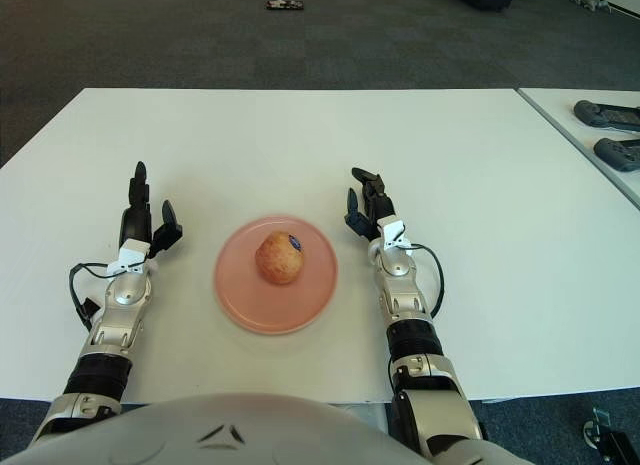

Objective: Put the apple into the plate.

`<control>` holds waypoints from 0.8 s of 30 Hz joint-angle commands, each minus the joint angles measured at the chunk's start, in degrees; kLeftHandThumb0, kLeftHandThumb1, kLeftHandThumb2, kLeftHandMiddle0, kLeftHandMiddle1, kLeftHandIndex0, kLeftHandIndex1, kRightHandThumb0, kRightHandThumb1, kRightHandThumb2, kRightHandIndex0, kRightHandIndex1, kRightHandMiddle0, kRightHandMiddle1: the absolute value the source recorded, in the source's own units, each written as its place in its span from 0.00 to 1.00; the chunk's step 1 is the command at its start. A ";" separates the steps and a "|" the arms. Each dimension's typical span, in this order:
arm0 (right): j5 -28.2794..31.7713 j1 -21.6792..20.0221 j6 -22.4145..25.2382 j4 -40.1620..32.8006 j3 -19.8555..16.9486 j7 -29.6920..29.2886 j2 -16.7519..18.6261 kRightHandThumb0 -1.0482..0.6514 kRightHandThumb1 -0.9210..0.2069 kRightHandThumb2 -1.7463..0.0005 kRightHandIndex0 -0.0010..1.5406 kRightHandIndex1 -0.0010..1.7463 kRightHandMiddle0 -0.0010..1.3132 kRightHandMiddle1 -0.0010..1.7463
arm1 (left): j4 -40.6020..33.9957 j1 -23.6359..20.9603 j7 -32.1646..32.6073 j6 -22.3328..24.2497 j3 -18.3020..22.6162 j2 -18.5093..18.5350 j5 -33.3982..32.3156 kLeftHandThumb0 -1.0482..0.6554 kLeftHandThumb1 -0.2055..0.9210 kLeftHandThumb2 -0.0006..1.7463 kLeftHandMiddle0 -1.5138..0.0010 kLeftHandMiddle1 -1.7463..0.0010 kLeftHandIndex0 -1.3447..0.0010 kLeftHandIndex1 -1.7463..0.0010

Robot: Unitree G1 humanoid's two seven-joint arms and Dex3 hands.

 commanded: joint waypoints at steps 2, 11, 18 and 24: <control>-0.54 2.15 3.47 0.12 0.30 0.00 -0.46 0.18 0.00 0.54 0.21 0.03 0.00 0.44 | -0.74 0.13 -0.10 0.69 0.15 0.40 0.19 0.08 1.00 0.56 0.99 1.00 1.00 0.97; -1.10 3.17 5.30 -2.58 0.64 -0.72 -0.09 0.18 0.00 0.55 0.21 0.03 0.00 0.45 | -1.07 0.42 0.13 0.83 0.20 0.43 0.37 0.08 1.00 0.57 0.99 1.00 1.00 0.98; -0.95 3.42 5.93 -3.47 0.52 -0.69 0.19 0.19 0.00 0.56 0.22 0.03 0.00 0.47 | -1.25 0.56 0.03 0.92 0.22 0.48 0.34 0.08 1.00 0.57 0.99 1.00 1.00 0.98; 0.12 3.60 4.46 -3.31 0.10 0.16 0.63 0.20 0.00 0.56 0.23 0.03 0.00 0.47 | -1.42 0.68 -0.10 1.07 0.24 0.50 0.25 0.08 1.00 0.57 0.99 1.00 1.00 0.99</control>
